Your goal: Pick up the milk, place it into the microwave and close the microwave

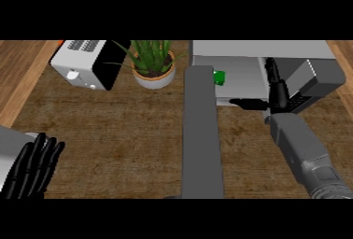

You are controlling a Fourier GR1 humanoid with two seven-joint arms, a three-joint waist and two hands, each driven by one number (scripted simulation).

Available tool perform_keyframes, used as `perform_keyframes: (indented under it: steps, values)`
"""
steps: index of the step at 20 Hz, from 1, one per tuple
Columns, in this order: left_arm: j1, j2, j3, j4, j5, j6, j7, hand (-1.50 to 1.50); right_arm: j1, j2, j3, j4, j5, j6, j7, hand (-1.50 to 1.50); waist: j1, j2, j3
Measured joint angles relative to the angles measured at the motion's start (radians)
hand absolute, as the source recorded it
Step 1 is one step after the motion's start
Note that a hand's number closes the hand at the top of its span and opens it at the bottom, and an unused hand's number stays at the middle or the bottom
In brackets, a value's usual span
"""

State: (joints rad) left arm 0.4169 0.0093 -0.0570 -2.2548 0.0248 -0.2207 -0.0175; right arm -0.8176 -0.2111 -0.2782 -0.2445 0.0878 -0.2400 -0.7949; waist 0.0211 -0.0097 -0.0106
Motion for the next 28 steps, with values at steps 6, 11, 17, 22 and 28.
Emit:
perform_keyframes:
  steps: [6,11,17,22,28]
  values:
    - [0.009,-0.002,-0.013,0.031,-0.008,0.007,-0.03,-1.5,0.125,0.044,0.019,-0.048,-0.01,0.048,-0.017,-1.5,-0.013,0.0,0.005]
    - [0.004,0.012,-0.024,0.039,-0.001,-0.013,-0.02,-1.5,0.249,0.085,0.017,-0.109,-0.047,0.102,-0.042,-1.5,-0.023,0.004,0.008]
    - [-0.017,0.037,-0.065,0.083,0.021,-0.08,-0.029,-1.5,0.412,0.137,0.042,-0.189,-0.07,0.177,-0.109,-1.5,-0.03,0.005,0.009]
    - [-0.063,0.058,-0.114,0.127,-0.013,-0.12,-0.022,1.5,0.549,0.133,0.067,-0.281,-0.094,0.295,-0.136,-1.5,-0.033,0.006,0.01]
    - [-0.128,0.042,-0.168,0.168,-0.047,-0.123,0.003,1.5,0.741,0.125,0.106,-0.483,-0.129,0.387,-0.141,-1.5,-0.032,0.006,0.01]
